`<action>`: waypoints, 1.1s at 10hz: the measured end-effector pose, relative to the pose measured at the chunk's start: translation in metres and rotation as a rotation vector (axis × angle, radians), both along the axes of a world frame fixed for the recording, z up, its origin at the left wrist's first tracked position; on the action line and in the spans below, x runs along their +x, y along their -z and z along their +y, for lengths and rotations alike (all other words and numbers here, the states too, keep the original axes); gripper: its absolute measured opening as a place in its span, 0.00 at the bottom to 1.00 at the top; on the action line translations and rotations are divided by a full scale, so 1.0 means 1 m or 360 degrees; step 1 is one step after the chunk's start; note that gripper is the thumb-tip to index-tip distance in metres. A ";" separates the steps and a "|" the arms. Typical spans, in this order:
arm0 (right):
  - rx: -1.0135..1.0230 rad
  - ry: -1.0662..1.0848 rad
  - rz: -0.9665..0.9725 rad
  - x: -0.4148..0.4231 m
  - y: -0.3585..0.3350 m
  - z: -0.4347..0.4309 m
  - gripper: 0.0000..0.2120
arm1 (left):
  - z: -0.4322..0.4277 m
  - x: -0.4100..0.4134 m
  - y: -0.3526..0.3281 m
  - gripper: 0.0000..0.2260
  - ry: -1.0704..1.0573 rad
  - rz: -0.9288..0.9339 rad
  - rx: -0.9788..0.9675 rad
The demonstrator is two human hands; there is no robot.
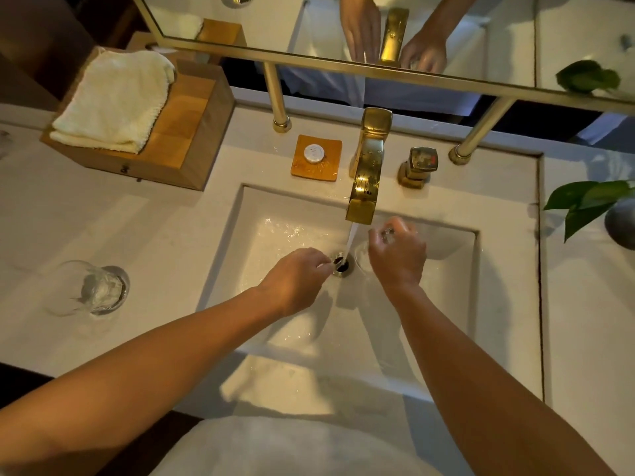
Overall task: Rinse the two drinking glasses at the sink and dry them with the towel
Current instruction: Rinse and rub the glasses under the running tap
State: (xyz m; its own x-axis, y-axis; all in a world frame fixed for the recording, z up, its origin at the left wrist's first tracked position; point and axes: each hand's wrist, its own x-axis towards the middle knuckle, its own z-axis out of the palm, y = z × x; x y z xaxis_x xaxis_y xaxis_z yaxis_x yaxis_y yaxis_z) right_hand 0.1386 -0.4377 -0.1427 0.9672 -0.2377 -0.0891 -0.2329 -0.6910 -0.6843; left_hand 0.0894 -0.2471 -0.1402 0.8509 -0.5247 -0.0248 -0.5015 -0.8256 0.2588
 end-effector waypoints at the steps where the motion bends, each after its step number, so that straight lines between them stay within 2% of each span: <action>1: 0.1455 0.0716 0.0954 0.009 -0.009 -0.003 0.11 | -0.013 0.002 -0.007 0.17 0.0090 -0.0070 -0.0172; 2: 0.2209 0.0838 0.1476 0.005 -0.014 -0.002 0.14 | -0.023 0.009 -0.017 0.18 0.0276 -0.0187 -0.0284; 3: 0.2189 0.0566 0.1638 0.004 -0.019 0.008 0.21 | -0.026 0.020 -0.023 0.13 0.0474 -0.0210 -0.0242; 4: 0.1964 0.0510 0.1733 0.013 -0.027 0.015 0.23 | -0.026 0.038 -0.028 0.14 0.0511 -0.0170 -0.0023; 5: 0.2059 0.0631 0.1717 0.026 -0.025 0.018 0.20 | -0.046 0.046 -0.038 0.21 -0.0127 0.0052 -0.0113; 6: 0.1835 0.0540 0.1485 0.033 -0.017 0.026 0.21 | -0.077 0.054 -0.039 0.15 -0.1376 0.0699 -0.0740; 7: 0.1790 0.0554 0.1432 0.027 -0.016 0.026 0.21 | -0.085 0.052 -0.037 0.13 -0.1566 0.0852 -0.0898; 8: 0.1880 0.0452 0.1557 0.023 -0.010 0.011 0.20 | -0.048 0.043 -0.008 0.20 0.0227 -0.0212 0.0051; 9: 0.1885 0.0473 0.1652 0.018 -0.012 0.009 0.19 | -0.022 0.064 0.000 0.22 0.0893 -0.0030 0.0114; 10: 0.1972 0.0593 0.1482 0.022 -0.019 0.022 0.17 | -0.057 0.053 -0.017 0.22 -0.0437 0.0379 -0.0467; 11: 0.1634 0.0412 0.1145 0.030 -0.024 0.031 0.15 | -0.087 0.041 -0.020 0.12 -0.1918 0.0988 -0.1486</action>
